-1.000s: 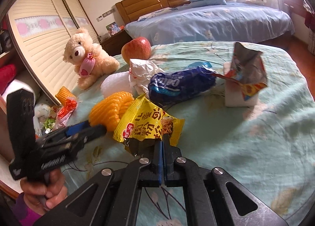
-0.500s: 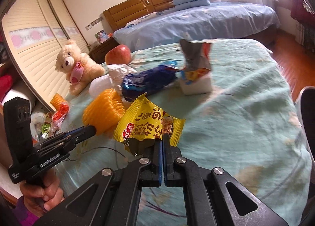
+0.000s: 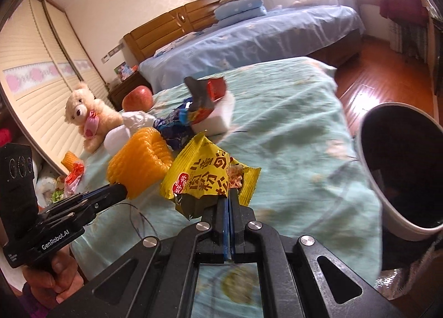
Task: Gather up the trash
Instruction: 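Carry the foam net and yellow snack bag over the bin with both tools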
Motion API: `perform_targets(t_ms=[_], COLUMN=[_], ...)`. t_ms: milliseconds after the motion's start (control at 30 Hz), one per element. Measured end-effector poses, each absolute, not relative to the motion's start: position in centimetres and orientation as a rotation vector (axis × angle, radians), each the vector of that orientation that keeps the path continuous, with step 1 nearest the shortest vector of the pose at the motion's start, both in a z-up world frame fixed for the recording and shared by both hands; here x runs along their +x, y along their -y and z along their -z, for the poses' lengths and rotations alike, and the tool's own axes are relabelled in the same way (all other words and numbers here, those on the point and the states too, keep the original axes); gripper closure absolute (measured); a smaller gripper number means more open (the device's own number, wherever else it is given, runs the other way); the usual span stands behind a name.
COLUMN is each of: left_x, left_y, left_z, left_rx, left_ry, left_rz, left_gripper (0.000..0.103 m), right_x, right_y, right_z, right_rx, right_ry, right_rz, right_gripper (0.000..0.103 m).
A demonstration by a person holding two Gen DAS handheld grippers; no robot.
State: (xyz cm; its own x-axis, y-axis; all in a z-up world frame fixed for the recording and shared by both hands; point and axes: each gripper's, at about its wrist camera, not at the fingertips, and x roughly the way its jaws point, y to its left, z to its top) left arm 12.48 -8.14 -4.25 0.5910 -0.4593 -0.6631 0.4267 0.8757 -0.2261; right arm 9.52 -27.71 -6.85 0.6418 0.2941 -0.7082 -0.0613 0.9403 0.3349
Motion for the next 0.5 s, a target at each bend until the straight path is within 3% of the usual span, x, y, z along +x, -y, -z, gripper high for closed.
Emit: perform_targets(t_ms=[500], left_x=[11.8], left_y=[15.8], left_z=[3.4], left_rx=[0.028], left_ry=[-0.781], left_rz=[0.656], left_gripper=[0.093], right_x=[6.9], right_y=[34.7], right_z=[6.2], right_rx=[0.353], right_ry=[-0.813], right_rz=[-0.081], right_gripper=[0.103])
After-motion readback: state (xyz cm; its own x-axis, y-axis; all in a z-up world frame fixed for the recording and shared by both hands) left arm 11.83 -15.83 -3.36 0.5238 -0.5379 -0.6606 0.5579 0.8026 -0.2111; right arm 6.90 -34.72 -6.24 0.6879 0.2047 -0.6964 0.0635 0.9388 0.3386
